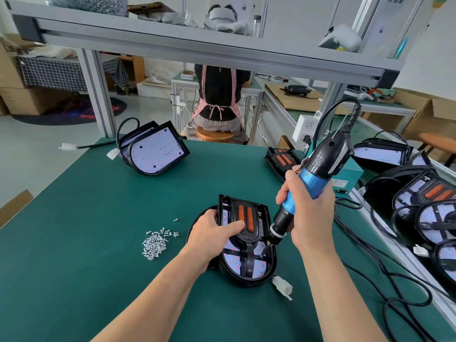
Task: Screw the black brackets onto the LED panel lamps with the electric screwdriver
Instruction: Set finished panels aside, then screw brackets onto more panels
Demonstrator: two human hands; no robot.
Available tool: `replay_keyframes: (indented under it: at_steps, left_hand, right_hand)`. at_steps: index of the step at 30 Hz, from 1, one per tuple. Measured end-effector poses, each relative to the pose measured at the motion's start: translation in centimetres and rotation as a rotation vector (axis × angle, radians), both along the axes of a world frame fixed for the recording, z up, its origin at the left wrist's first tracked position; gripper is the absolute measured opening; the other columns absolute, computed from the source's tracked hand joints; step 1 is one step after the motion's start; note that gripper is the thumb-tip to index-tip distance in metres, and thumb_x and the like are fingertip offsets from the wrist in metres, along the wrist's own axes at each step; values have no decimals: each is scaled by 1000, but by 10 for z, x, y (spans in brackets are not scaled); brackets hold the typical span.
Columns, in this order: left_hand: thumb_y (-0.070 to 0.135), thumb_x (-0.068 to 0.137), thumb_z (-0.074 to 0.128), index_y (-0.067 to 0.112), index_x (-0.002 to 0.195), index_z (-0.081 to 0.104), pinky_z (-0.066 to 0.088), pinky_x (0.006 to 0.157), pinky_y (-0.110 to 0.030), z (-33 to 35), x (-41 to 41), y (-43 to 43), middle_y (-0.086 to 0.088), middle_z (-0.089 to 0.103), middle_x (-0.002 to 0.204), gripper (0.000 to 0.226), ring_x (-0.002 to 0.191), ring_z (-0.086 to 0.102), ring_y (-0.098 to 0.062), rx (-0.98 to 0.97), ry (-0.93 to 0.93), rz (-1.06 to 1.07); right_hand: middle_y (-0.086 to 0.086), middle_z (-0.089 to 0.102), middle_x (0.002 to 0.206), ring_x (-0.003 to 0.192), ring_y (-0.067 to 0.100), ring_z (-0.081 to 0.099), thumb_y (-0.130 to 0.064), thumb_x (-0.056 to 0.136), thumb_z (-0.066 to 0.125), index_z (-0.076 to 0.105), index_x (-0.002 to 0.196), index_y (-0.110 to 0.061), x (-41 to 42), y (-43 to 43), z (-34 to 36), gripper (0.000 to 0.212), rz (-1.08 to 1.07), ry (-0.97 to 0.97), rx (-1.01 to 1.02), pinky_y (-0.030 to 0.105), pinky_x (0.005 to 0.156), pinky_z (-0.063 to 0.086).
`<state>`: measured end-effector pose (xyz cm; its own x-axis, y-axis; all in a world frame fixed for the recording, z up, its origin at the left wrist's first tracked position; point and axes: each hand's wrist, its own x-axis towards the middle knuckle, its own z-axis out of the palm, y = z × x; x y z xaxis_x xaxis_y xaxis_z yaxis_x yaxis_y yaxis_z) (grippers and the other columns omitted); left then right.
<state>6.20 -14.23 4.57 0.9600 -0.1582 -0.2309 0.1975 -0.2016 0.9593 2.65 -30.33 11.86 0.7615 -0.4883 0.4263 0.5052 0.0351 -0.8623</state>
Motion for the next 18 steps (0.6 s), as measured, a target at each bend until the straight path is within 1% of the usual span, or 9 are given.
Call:
replay_keyframes:
  at_steps: [10, 14, 18]
  left_hand:
    - [48, 55, 78, 22, 102, 66, 55, 93, -49, -2, 2, -1, 2, 76, 98, 55, 93, 73, -23, -16, -9, 5]
    - [49, 56, 78, 23, 101, 67, 56, 92, -48, -4, 3, -1, 4, 76, 97, 53, 92, 73, -22, -10, -14, 10]
    - [49, 55, 78, 24, 98, 67, 57, 91, -47, -4, 0, -1, 5, 77, 93, 51, 90, 73, -20, -11, -9, 17]
  right_hand:
    - [6, 45, 55, 46, 22, 45, -11, 81, 63, 45, 87, -8, 7, 0, -2, 19, 17, 4, 15, 29, 55, 44]
    - [5, 46, 53, 46, 23, 45, -8, 82, 62, 45, 81, -10, 11, 0, -4, 17, 68, 19, -28, 32, 57, 43]
    - [5, 48, 55, 47, 21, 46, -8, 82, 63, 48, 80, -13, 13, -1, -4, 15, 156, 39, -26, 30, 55, 43]
